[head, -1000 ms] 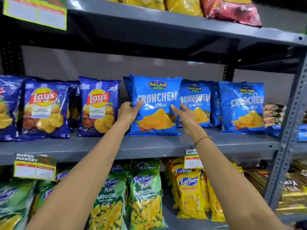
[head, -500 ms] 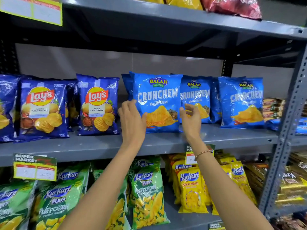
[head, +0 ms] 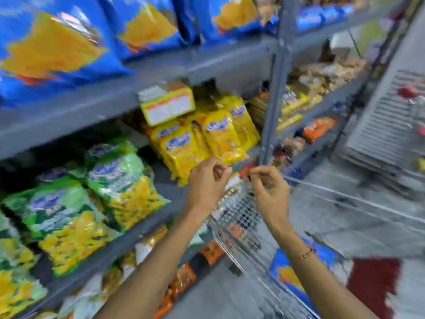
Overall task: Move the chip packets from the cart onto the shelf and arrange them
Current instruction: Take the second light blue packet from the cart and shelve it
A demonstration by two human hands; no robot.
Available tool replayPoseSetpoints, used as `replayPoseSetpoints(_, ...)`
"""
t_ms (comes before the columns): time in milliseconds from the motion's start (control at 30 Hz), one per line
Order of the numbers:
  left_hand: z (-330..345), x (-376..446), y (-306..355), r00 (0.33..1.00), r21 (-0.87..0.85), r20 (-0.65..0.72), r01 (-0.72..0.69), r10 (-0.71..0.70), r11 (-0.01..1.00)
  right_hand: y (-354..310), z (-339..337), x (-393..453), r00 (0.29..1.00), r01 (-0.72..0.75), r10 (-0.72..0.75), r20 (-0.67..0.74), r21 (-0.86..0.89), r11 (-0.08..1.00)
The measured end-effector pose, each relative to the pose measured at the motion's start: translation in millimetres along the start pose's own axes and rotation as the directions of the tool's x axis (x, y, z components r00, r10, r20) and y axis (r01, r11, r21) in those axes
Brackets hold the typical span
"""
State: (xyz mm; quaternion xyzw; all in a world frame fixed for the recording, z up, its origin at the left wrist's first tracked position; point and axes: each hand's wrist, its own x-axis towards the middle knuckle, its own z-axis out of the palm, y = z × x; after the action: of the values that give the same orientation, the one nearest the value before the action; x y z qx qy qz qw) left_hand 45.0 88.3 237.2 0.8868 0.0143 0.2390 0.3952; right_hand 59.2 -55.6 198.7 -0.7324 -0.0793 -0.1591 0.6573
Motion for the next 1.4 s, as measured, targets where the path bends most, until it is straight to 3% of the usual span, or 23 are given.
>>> replayPoseSetpoints(67,51.1,-10.2,-9.6,0.984,0.003,0.155,0.084,-0.083,0.996,55.7,-37.8,-8.9,0.980,-0.190,0.184,-0.078,-0.081,0.978)
replayPoseSetpoints(133,101.7,-20.6,-12.5,0.925,0.048,0.345,0.152,-0.159,0.987,113.7,-75.9,-15.0,0.912,-0.405,0.387,-0.136,-0.151,0.902)
replayPoseSetpoints(267,202.5,-39.9,-34.5,0.672,0.183,0.659,0.293,-0.338,0.939,222.1,-143.3,-37.7,0.694,-0.714,0.697,-0.181,-0.295,0.635)
replayPoseSetpoints(333,252.1,-51.5,-56.3,0.548,0.258,0.750,0.275,-0.371,0.926,255.0,-166.9,-50.6,0.533,-0.834,0.819,-0.210,-0.295,0.467)
replayPoseSetpoints(400,295.4,-65.9,-79.2,0.416,0.334,0.808,0.260,-0.418,0.906,278.5,-182.7,-58.6,0.388,-0.906,0.889,-0.244,-0.281,0.318)
replayPoseSetpoints(467,328.9,-78.6,-98.4,0.298,0.411,0.828,0.254,-0.475,0.875,302.0,-193.6,-67.0,0.305,-0.939,0.916,-0.259,-0.244,0.244)
replayPoseSetpoints(600,383.4,-104.0,-142.6,0.180,0.530,0.775,0.338,-0.606,0.778,348.9,-203.5,-90.3,0.045,-0.992,0.973,-0.226,-0.122,0.018)
replayPoseSetpoints(633,397.3,-109.4,-154.9,0.171,0.561,0.751,0.343,-0.637,0.753,359.2,-204.0,-89.7,0.029,-0.992,0.964,-0.265,-0.126,-0.004)
replayPoseSetpoints(733,435.0,-127.3,-190.1,0.153,0.592,0.711,0.398,-0.687,0.701,383.4,-202.1,-73.7,0.082,-0.992,0.921,-0.380,-0.123,0.037)
replayPoseSetpoints(800,452.9,-136.7,-198.4,0.157,0.559,0.723,0.440,-0.672,0.703,396.7,-201.5,-67.8,0.103,-0.991,0.922,-0.373,-0.120,0.062)
replayPoseSetpoints(900,473.3,-151.5,-215.5,0.175,0.542,0.698,0.504,-0.694,0.672,412.7,-205.1,-77.9,0.070,-0.994,0.945,-0.319,-0.102,0.039)
replayPoseSetpoints(933,480.1,-158.6,-225.6,0.200,0.530,0.684,0.523,-0.701,0.667,415.8,-206.3,-82.9,0.079,-0.994,0.954,-0.291,-0.098,0.053)
replayPoseSetpoints(1100,476.4,-160.8,-222.1,0.180,0.533,0.651,0.582,-0.737,0.613,421.1,-213.9,-100.2,0.153,-0.987,0.958,-0.243,0.006,0.160)
replayPoseSetpoints(1200,470.1,-151.9,-208.7,0.259,0.509,0.610,0.596,-0.749,0.621,427.0,-218.9,-104.7,0.114,-0.988,0.976,-0.185,0.086,0.132)
replayPoseSetpoints(1400,468.1,-157.3,-201.2,0.237,0.395,0.673,0.685,-0.701,0.612,444.4,-226.0,-115.1,0.077,-0.980,0.987,-0.142,0.173,0.101)
